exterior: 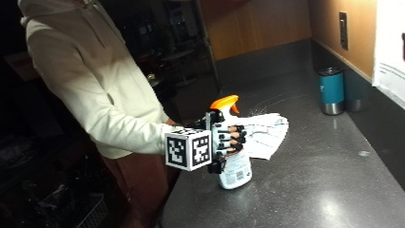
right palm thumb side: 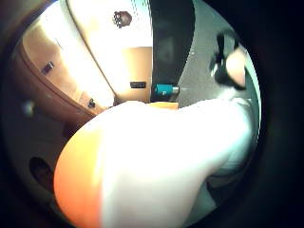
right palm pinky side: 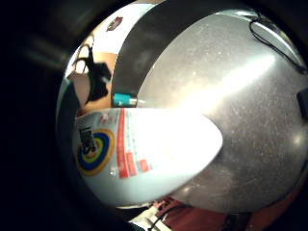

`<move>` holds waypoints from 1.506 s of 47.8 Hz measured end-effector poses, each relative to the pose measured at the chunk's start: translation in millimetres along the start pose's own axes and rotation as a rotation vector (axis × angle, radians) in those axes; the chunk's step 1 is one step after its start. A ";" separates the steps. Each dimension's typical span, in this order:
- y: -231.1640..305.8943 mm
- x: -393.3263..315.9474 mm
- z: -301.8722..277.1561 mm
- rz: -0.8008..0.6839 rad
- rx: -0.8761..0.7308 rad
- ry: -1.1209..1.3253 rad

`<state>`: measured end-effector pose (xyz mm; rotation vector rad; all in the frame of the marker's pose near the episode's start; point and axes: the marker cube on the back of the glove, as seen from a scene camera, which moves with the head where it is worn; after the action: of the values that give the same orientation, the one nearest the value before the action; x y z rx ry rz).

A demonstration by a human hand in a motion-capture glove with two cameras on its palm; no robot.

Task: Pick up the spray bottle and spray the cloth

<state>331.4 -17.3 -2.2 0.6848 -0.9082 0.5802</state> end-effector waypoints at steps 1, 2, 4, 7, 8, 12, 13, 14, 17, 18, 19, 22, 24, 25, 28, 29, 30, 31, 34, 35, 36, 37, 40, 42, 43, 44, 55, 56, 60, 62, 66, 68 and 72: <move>-2.0 -1.2 1.2 0.002 -0.003 0.003; -3.8 -2.4 2.4 0.004 -0.008 0.007; -7.6 -5.3 5.6 0.004 -0.024 0.022; -14.0 -12.4 13.5 0.002 -0.052 0.047; -16.2 -15.0 16.4 0.001 -0.059 0.057; -25.5 -22.6 28.3 -0.017 -0.093 0.149; -26.4 -24.5 32.2 -0.027 -0.107 0.179; -26.4 -26.8 37.0 -0.039 -0.126 0.210; -26.2 -38.3 54.9 -0.081 -0.184 0.318; -26.9 -43.4 60.8 -0.092 -0.199 0.353; -27.6 -49.0 66.9 -0.103 -0.214 0.388; -26.6 -68.0 86.9 -0.149 -0.272 0.506; -24.9 -79.9 99.1 -0.182 -0.313 0.585; -24.3 -84.9 103.6 -0.198 -0.333 0.621; -23.7 -98.8 112.4 -0.247 -0.397 0.732; -23.2 -104.2 115.9 -0.263 -0.419 0.773; -22.5 -110.1 120.3 -0.278 -0.438 0.815; -21.6 -116.5 125.2 -0.291 -0.454 0.858; -18.0 -137.9 141.2 -0.320 -0.487 0.980; -16.3 -145.2 146.7 -0.330 -0.497 1.018; -14.2 -152.3 152.0 -0.342 -0.506 1.059; -11.9 -159.0 157.3 -0.357 -0.514 1.107; -4.2 -175.5 173.7 -0.418 -0.528 1.286; 2.9 -186.0 185.4 -0.467 -0.548 1.380; 6.3 -190.4 190.3 -0.491 -0.562 1.417; 9.4 -193.6 194.4 -0.511 -0.575 1.452; 53.6 -188.0 258.6 -0.539 -0.613 1.721; 56.9 -185.0 262.8 -0.540 -0.618 1.733; 67.2 -174.3 275.0 -0.529 -0.630 1.755; 70.5 -170.1 277.9 -0.531 -0.639 1.755; 71.8 -167.7 277.0 -0.524 -0.631 1.755; 72.1 -169.8 276.6 -0.515 -0.618 1.767; 80.6 -179.7 289.6 -0.496 -0.587 1.787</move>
<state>38.7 -209.6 -6.5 -0.2815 0.7640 0.2474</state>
